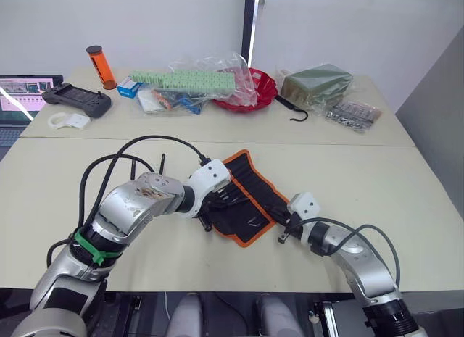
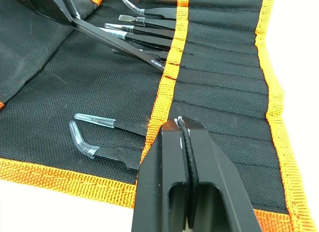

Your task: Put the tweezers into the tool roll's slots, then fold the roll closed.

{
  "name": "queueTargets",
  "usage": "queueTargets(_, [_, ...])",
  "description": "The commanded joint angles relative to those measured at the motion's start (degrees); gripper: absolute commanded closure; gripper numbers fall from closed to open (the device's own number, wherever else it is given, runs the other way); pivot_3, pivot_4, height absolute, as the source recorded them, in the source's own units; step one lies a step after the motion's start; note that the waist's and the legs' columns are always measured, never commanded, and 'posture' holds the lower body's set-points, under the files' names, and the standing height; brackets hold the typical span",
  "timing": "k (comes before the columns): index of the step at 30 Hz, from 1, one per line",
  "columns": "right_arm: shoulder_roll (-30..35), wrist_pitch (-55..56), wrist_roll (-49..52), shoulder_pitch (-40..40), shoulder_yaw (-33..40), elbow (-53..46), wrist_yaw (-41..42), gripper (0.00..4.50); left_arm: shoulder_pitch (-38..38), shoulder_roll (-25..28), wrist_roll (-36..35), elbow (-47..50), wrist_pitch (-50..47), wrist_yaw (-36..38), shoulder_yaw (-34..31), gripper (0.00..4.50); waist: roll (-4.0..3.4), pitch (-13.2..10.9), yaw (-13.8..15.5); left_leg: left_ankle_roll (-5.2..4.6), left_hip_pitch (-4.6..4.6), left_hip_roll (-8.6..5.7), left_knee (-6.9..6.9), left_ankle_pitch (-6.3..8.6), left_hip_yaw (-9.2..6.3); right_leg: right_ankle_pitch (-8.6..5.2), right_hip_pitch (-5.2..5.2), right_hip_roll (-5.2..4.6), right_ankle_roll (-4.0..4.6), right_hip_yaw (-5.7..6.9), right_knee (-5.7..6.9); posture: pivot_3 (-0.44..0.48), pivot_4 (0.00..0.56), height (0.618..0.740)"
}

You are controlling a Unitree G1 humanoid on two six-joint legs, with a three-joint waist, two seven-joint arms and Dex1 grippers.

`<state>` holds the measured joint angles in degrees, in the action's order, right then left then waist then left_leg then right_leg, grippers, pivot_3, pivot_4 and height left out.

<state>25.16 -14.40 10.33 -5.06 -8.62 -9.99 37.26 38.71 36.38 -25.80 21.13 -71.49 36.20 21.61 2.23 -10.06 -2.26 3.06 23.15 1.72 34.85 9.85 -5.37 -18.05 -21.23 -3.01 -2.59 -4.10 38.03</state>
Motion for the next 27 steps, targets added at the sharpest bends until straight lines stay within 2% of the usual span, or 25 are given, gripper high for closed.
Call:
queueTargets(1, [0.6,-2.1,-0.7,1.7,-1.2,0.6,0.6,4.5,1.4,-0.8,1.6,-0.1,1.0,-1.1,-0.3,4.49,0.0,0.0,0.0,0.0,0.0,0.0,0.0,0.0,0.0,0.01,0.0,0.0,0.01,0.0,0.0,0.0,0.15,0.74])
queueTargets(11, [0.3,-2.1,-0.8,1.5,-1.6,0.8,0.7,4.5,1.7,-8.4,8.3,-7.0,9.3,-3.4,4.9,4.49,0.0,0.0,0.3,0.0,0.0,-0.03,0.05,0.0,-0.01,0.06,0.04,-0.01,0.07,0.0,0.0,0.0,0.15,0.74])
queueTargets(20, [0.1,-2.4,-0.8,1.8,-1.7,0.3,0.4,4.5,2.1,-13.5,15.0,-13.4,20.5,-4.9,5.8,4.49,-0.02,0.0,0.3,0.0,0.01,-0.04,0.05,0.0,-0.03,0.1,0.03,-0.02,0.15,0.0,0.01,0.0,0.15,0.74])
queueTargets(23, [0.0,-2.5,-0.8,1.8,-1.7,0.3,0.3,4.5,2.2,-14.1,16.7,-14.8,23.9,-4.1,6.2,4.49,-0.02,0.0,0.5,0.0,0.01,-0.06,0.08,-0.01,-0.03,0.11,0.04,-0.02,0.13,0.01,0.02,0.0,0.15,0.74])
queueTargets(27, [0.0,-2.5,-0.8,1.7,-1.8,0.4,0.3,4.5,1.7,-13.6,16.5,-14.4,23.3,-2.2,5.6,4.49,-0.02,0.0,0.7,-0.01,0.02,-0.07,0.12,-0.01,-0.03,0.12,0.04,-0.03,0.08,0.0,0.01,0.0,0.15,0.74])
